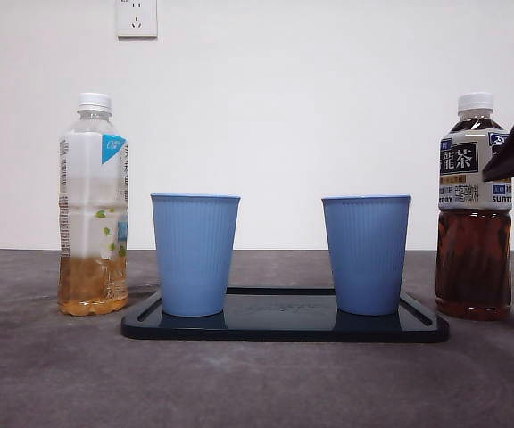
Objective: Pour the drink into the cup
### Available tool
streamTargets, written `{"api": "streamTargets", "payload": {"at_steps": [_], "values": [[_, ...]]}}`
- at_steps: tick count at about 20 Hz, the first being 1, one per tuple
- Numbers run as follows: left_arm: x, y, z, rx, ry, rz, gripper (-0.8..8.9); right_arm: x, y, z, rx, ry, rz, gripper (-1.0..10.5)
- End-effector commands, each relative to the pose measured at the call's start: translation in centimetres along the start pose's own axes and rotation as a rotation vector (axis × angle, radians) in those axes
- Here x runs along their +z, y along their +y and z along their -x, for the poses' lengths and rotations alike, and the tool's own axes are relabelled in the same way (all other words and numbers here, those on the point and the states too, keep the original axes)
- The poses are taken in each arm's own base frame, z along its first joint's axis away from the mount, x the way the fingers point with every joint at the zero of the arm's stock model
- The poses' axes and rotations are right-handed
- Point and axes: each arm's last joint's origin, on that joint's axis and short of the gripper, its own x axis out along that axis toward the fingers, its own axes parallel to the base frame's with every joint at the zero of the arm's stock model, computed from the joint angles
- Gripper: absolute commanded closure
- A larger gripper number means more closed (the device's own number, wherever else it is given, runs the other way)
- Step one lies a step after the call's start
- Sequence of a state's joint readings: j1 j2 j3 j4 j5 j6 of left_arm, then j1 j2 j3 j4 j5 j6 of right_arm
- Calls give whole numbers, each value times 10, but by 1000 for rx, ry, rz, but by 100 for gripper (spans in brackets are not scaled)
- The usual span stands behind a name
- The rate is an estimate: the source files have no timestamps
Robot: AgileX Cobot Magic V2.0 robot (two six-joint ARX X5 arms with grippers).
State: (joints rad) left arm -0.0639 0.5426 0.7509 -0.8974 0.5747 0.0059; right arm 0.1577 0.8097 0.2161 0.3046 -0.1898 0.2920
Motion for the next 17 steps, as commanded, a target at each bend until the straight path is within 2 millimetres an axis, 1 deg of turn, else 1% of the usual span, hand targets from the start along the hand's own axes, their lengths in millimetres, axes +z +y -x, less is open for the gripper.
{"api": "streamTargets", "payload": {"at_steps": [1, 6, 14, 17], "values": [[5, -3, 4, -4, -21, -20, 368, -2, -2, -11, 5, -4, 19, 499], [5, -3, 4, -4, -21, -21, 368, -5, -7, -30, 7, -39, 27, 485], [5, -3, 4, -4, -21, -21, 368, -13, -15, -53, -12, -93, 39, 483], [5, -3, 4, -4, -21, -21, 368, -13, -17, -64, -9, -104, 45, 483]]}}
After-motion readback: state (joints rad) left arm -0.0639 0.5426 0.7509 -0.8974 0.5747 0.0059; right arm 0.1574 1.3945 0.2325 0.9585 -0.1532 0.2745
